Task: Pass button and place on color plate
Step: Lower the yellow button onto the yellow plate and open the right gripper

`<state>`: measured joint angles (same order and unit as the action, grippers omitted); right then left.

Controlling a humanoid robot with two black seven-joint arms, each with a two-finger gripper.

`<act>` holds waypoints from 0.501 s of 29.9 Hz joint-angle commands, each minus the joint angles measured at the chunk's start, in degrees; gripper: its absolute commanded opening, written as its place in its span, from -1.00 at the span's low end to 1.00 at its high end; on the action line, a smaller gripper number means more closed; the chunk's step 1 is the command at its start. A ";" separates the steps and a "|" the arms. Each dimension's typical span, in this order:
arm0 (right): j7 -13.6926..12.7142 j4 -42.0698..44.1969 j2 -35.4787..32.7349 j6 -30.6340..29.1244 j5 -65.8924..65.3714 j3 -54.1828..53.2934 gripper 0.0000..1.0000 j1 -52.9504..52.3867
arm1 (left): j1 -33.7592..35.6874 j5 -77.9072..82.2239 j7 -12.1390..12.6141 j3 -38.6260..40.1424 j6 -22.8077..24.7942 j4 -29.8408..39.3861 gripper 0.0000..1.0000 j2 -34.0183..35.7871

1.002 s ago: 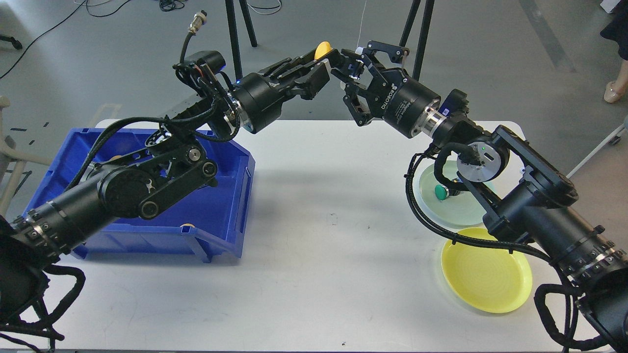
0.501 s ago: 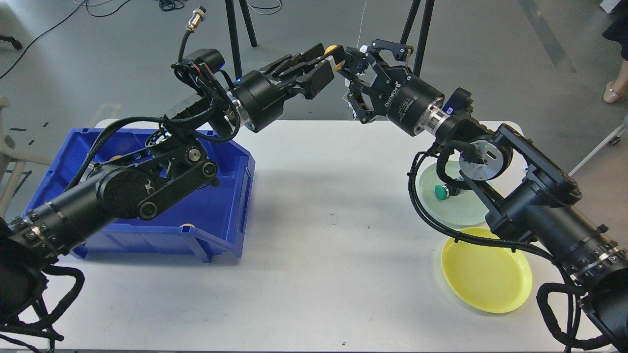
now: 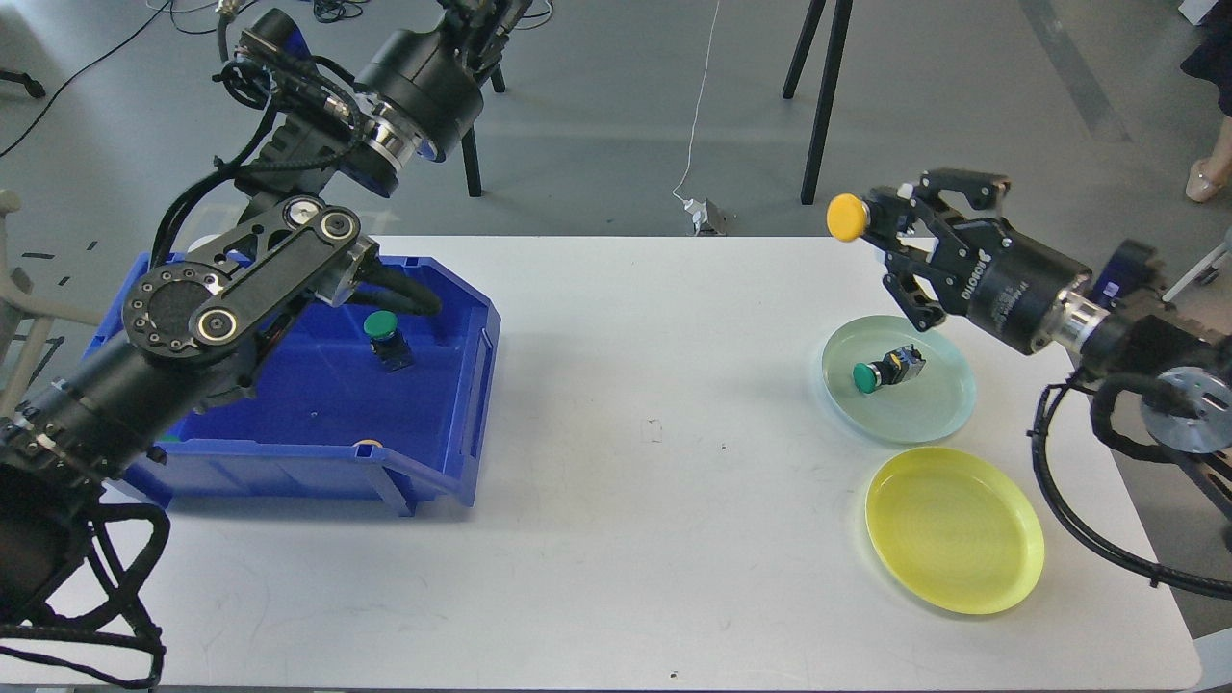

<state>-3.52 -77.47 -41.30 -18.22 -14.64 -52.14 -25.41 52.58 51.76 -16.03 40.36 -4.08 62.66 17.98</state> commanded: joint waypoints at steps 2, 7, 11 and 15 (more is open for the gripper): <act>0.44 -2.78 -9.84 -0.15 -0.22 0.02 -0.63 10.18 | -0.02 -15.08 0.74 3.93 5.75 -1.48 0.99 -0.32; 0.79 -2.78 -12.14 -0.41 -0.66 -0.07 -0.63 18.36 | -0.20 -29.67 5.74 8.15 8.74 -6.93 0.99 -0.49; 0.70 -2.69 -12.14 -0.15 -2.50 0.98 -0.64 21.88 | 0.07 -40.93 7.85 10.00 13.48 -10.88 0.99 -0.23; 0.62 -2.51 -11.96 0.81 -2.94 4.32 -0.64 22.86 | 0.33 -44.03 8.30 10.09 16.12 -14.49 1.00 0.12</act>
<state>-2.82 -80.16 -53.41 -18.23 -17.24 -50.28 -3.21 52.67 9.98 -8.05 50.30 10.20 50.63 17.91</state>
